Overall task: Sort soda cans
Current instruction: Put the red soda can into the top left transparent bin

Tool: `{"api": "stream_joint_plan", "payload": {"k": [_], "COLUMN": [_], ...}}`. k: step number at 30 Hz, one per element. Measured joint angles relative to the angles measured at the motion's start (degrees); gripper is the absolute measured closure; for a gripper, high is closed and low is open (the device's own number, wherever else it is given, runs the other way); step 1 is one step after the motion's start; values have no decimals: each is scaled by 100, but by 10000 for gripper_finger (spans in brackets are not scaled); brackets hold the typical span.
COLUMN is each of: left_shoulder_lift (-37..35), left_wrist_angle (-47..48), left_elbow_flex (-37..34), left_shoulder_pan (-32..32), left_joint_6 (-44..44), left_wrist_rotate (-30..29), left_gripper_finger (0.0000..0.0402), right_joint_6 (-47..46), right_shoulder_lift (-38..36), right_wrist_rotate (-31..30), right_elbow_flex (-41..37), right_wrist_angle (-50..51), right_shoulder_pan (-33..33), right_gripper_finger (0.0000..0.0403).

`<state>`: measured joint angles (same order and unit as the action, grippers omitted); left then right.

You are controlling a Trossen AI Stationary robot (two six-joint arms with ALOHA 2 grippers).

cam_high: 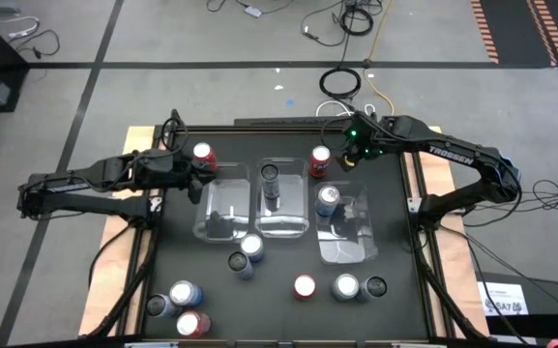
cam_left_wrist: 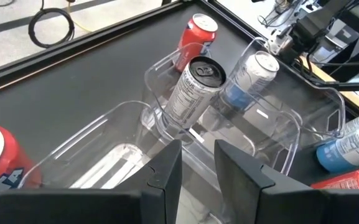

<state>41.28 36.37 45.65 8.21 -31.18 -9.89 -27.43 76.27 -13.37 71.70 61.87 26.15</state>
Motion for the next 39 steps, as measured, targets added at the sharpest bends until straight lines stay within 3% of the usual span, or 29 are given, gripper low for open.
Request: {"api": "stream_joint_plan", "payload": {"k": [5,9,13,18,22,26,39], "left_shoulder_lift": [0,0,0,0,0,34,444], "left_wrist_angle": [-33,3,7,10,10,-3,-431], "left_elbow_flex": [0,0,0,0,0,0,0], "left_shoulder_pan": [0,2,2,2,2,-2,111], "left_joint_6": [-209,-306,-410,-716,-756,-1045,-1936], "left_wrist_rotate": [-151,-282,-730,-1567,-1564,-1120,-1369], "left_gripper_finger": [294,260,189,73,11,15,22], "right_joint_6": [23,-8,-14,-17,-19,-17,25], "right_shoulder_lift": [-1,0,-1,0,0,0,0], "right_wrist_rotate": [-2,-2,1,13,22,22,0], "right_elbow_flex": [0,0,0,0,0,-2,-2], "right_wrist_angle": [2,2,7,11,46,61,46], "right_shoulder_pan": [0,0,0,0,0,0,0], "right_gripper_finger": [104,104,104,104,104,104,104]}}
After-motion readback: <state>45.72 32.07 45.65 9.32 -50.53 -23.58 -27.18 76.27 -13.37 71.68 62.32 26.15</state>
